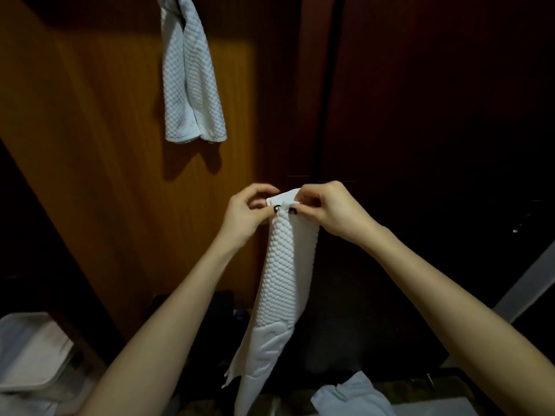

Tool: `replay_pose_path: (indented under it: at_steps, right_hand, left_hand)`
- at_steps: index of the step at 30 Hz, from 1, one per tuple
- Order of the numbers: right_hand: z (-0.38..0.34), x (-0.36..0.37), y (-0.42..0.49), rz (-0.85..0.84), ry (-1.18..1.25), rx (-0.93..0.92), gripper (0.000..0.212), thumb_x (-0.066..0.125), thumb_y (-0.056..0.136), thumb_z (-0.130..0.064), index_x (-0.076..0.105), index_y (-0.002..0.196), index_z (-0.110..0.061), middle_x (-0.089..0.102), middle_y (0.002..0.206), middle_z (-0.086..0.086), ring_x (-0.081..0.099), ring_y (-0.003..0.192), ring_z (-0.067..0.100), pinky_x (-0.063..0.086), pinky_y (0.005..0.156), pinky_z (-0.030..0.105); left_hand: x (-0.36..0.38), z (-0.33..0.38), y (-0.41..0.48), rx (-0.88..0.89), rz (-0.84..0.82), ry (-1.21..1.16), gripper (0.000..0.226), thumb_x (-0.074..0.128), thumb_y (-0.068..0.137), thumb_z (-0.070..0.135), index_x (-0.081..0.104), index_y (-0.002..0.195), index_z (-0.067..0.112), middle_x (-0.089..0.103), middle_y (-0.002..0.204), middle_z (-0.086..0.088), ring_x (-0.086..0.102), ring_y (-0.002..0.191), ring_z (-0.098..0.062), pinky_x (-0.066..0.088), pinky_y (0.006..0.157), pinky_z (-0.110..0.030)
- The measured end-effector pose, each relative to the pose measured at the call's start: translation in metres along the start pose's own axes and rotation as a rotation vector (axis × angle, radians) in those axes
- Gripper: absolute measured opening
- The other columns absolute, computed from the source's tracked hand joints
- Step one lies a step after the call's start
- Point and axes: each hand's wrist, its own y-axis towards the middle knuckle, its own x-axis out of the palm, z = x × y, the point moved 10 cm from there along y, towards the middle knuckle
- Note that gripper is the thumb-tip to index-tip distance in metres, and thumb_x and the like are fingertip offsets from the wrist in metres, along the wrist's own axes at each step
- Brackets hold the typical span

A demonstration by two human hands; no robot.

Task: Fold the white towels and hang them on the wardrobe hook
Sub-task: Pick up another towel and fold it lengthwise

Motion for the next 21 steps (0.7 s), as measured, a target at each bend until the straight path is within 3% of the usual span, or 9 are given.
replay_pose_path:
  at_steps: [5,8,11,16,21]
  right_hand:
    - [-0.020,-0.006,0.020,-0.008,-0.120,-0.071,0.015,0.066,0.091,-0.027,0.070,0.094,-0.014,0.052,0.091,-0.001,0.050,0.084,0.012,0.045,0.072,0.027]
    - [-0.029,-0.007,0.026,-0.037,-0.161,-0.101,0.017,0.064,0.091,-0.031,0.068,0.092,-0.015,0.048,0.097,-0.004,0.049,0.092,0.012,0.046,0.084,0.032]
    - [-0.034,-0.010,0.028,-0.037,-0.165,-0.103,0.018,0.065,0.090,-0.032,0.067,0.090,-0.014,0.048,0.101,-0.005,0.051,0.094,0.011,0.049,0.086,0.035]
    - [-0.037,-0.006,0.025,-0.080,-0.076,-0.106,0.017,0.069,0.088,-0.027,0.070,0.089,-0.010,0.049,0.106,0.000,0.052,0.100,0.013,0.052,0.087,0.036]
    - [-0.034,-0.006,0.019,-0.130,-0.040,-0.076,0.015,0.068,0.089,-0.026,0.069,0.093,-0.012,0.050,0.110,0.000,0.053,0.102,0.012,0.052,0.089,0.034]
  left_hand:
    - [-0.013,0.006,0.001,-0.050,0.021,-0.079,0.021,0.064,0.083,-0.007,0.061,0.088,0.013,0.067,0.070,-0.003,0.064,0.061,-0.002,0.048,0.056,-0.014]
    - [-0.013,0.014,-0.002,-0.023,-0.009,-0.114,0.015,0.061,0.088,0.000,0.066,0.090,0.013,0.071,0.069,0.007,0.066,0.067,-0.002,0.051,0.062,-0.015]
    - [-0.014,0.016,-0.005,-0.008,-0.021,-0.173,0.012,0.060,0.089,0.004,0.066,0.095,0.013,0.071,0.071,0.010,0.065,0.070,-0.002,0.053,0.068,-0.017]
    - [-0.009,0.016,-0.012,-0.034,-0.056,-0.205,0.018,0.057,0.090,0.002,0.062,0.106,-0.004,0.066,0.059,0.011,0.056,0.050,0.004,0.042,0.051,-0.007]
    - [-0.010,0.009,-0.015,-0.075,-0.109,-0.239,0.014,0.062,0.085,0.012,0.068,0.098,0.013,0.074,0.085,0.005,0.068,0.080,-0.007,0.053,0.068,-0.018]
